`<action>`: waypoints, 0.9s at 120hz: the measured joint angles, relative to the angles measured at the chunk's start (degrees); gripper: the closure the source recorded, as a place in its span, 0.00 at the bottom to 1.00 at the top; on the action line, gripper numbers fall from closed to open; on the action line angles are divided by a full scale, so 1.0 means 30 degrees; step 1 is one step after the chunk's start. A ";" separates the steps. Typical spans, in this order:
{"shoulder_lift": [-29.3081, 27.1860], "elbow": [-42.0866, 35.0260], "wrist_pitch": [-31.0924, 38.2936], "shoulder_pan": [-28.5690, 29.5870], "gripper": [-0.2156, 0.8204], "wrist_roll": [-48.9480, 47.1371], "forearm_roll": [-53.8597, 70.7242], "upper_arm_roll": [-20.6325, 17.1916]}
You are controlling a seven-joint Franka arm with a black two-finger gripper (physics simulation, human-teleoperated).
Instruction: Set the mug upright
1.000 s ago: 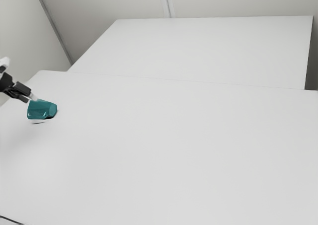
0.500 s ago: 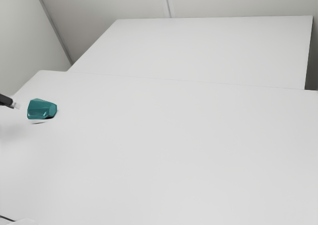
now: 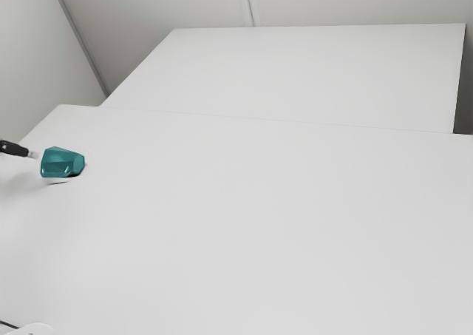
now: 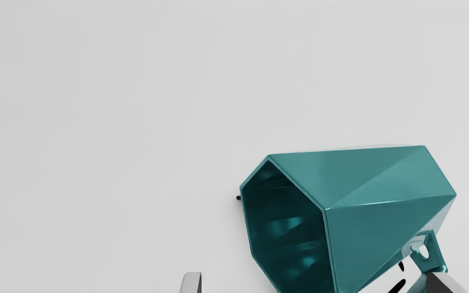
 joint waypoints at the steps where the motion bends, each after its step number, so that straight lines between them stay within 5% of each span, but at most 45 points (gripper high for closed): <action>1: 0.0063 0.0059 0.0074 0.0037 0.21 0.0021 -0.0024 -0.0091; 56: 0.1011 0.0278 0.0181 0.1989 0.21 0.0746 -0.0914 -0.3539; 108: 0.1599 -0.0685 -0.1896 0.2989 0.24 0.0643 -0.2914 -0.3719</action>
